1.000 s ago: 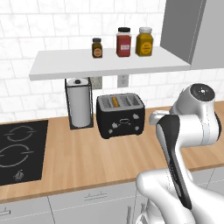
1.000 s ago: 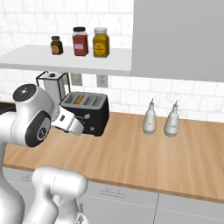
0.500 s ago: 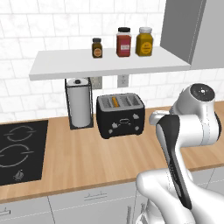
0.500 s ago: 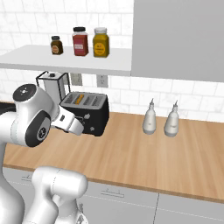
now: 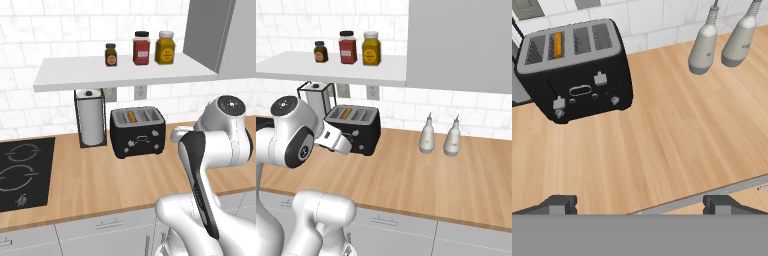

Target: Start the toaster. Once the lever pops up, take the bread to the plate on the dining counter.

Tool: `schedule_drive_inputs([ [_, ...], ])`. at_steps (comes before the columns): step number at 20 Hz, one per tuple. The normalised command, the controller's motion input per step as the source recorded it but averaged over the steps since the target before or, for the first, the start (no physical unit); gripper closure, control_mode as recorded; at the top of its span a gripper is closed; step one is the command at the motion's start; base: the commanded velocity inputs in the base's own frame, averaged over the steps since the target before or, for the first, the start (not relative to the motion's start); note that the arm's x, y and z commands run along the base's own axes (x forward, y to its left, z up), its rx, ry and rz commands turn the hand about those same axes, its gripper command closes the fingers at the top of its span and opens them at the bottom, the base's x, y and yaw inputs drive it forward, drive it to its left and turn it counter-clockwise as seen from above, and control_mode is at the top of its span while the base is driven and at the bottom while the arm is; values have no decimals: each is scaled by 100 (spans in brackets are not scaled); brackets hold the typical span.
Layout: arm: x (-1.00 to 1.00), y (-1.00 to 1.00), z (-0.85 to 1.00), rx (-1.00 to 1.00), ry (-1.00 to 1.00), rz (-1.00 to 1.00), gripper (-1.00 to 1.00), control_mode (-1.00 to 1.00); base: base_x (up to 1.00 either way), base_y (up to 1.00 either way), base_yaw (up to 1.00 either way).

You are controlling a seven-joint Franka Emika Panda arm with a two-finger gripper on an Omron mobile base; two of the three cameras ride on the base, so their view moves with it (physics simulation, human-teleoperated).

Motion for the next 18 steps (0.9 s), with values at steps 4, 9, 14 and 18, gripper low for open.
schedule_drive_inputs([
  [4, 0, 0, 0, 0, 0, 0, -100, -100, 0, 0, 0],
  [9, 0, 0, 0, 0, 0, 0, -100, -100, 0, 0, 0],
  [14, 0, 0, 0, 0, 0, 0, -100, -100, 0, 0, 0],
  [18, 0, 0, 0, 0, 0, 0, -100, -100, 0, 0, 0],
])
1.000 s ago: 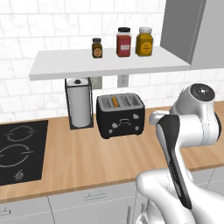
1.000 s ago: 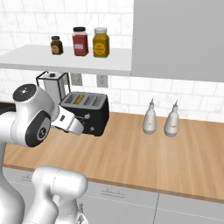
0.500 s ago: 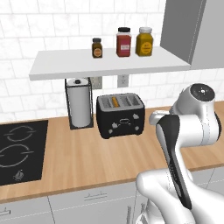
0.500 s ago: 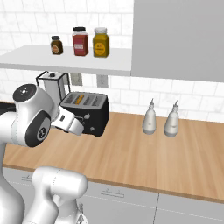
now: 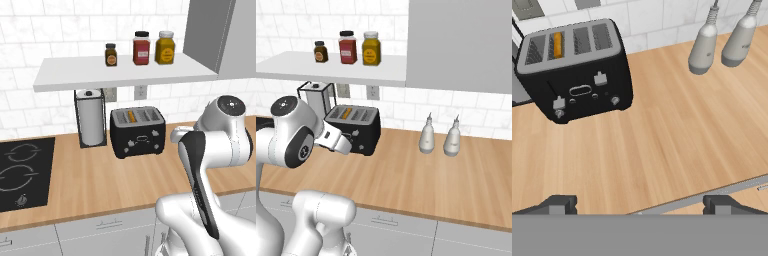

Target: Start the toaster. Once the lever pops up, take the bread to the plate on the dining counter.

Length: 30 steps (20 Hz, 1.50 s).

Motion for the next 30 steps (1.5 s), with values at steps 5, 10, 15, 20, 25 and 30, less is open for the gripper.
schedule_drive_inputs([
  [5, 0, 0, 0, 0, 0, 0, -100, -100, 0, 0, 0],
  [10, 0, 0, 0, 0, 0, 0, -100, -100, 0, 0, 0],
  [15, 0, 0, 0, 0, 0, 0, -100, -100, 0, 0, 0],
  [20, 0, 0, 0, 0, 0, 0, -100, -100, 0, 0, 0],
  [25, 0, 0, 0, 0, 0, 0, -100, -100, 0, 0, 0],
  [30, 0, 0, 0, 0, 0, 0, -100, -100, 0, 0, 0],
])
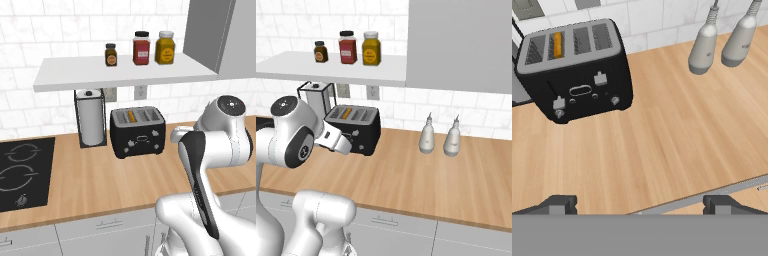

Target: Start the toaster. Once the lever pops up, take the bread to the plate on the dining counter.

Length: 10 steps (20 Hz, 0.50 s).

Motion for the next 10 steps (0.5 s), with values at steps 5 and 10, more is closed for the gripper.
schedule_drive_inputs([
  [5, 0, 0, 0, 0, 0, 0, -100, -100, 0, 0, 0],
  [10, 0, 0, 0, 0, 0, 0, -100, -100, 0, 0, 0],
])
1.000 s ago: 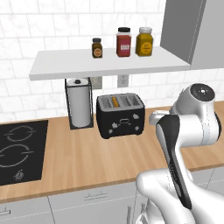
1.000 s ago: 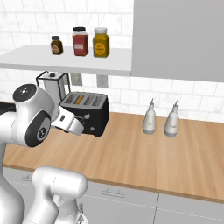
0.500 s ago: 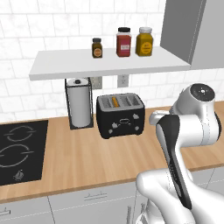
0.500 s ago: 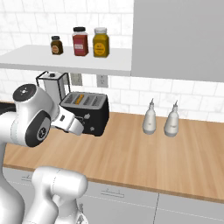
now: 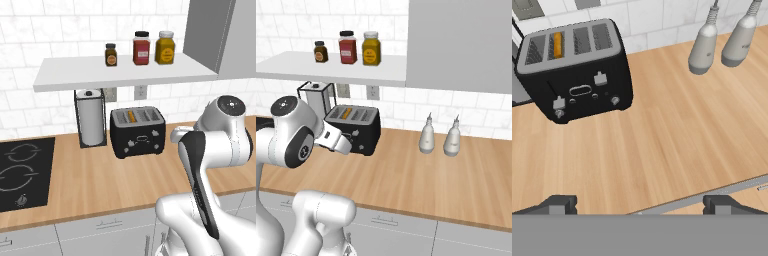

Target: Start the toaster. Once the lever pops up, take the bread to the plate on the dining counter.

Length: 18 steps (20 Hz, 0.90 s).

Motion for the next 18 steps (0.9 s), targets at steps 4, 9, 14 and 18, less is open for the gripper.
schedule_drive_inputs([
  [4, 0, 0, 0, 0, 0, 0, -100, -100, 0, 0, 0],
  [9, 0, 0, 0, 0, 0, 0, -100, -100, 0, 0, 0],
  [14, 0, 0, 0, 0, 0, 0, -100, -100, 0, 0, 0],
  [18, 0, 0, 0, 0, 0, 0, -100, -100, 0, 0, 0],
])
